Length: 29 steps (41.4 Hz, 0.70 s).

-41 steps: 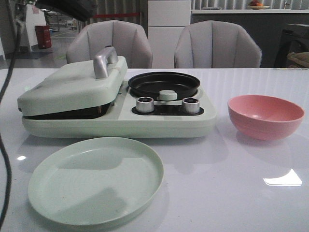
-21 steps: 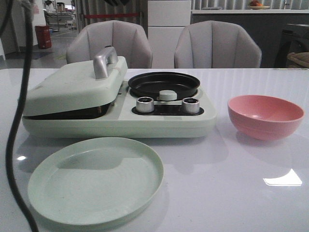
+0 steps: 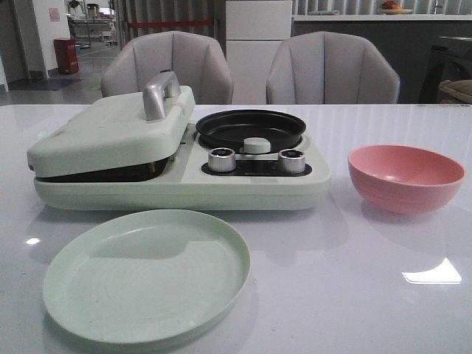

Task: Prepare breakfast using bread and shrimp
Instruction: 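Release the lid and withdraw the left gripper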

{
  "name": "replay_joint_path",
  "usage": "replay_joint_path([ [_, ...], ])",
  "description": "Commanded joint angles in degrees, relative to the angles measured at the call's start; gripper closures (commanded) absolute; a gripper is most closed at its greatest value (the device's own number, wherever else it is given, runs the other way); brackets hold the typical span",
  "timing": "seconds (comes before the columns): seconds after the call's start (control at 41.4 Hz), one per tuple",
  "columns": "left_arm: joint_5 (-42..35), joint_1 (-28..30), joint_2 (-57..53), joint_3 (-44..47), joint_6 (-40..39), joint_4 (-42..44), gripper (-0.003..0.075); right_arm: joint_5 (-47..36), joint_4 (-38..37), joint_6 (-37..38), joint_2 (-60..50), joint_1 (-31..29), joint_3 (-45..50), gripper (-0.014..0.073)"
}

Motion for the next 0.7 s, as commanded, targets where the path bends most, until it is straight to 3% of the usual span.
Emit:
replay_joint_path([
  [0.0,-6.32,-0.32,-3.55,1.89,-4.46,3.49,0.0619,-4.78,-1.43,-0.50,0.66,-0.14,-1.18,0.0111],
  [0.193,-7.67,-0.32,-5.14,4.77,-4.46,3.37,0.0619,-5.05,-0.77,0.02,0.72,-0.14,-1.07,0.0111],
  [0.362,-7.67,-0.32,-4.43,4.80,-4.46,3.37,0.0619,-6.01,-2.71,9.44,3.32,-0.14,-1.07,0.0111],
  [0.676,-7.67,-0.32,-3.26,4.80,-4.46,3.37,0.0619,-5.81,-4.29,14.44,17.89,-0.14,-1.07,0.0111],
])
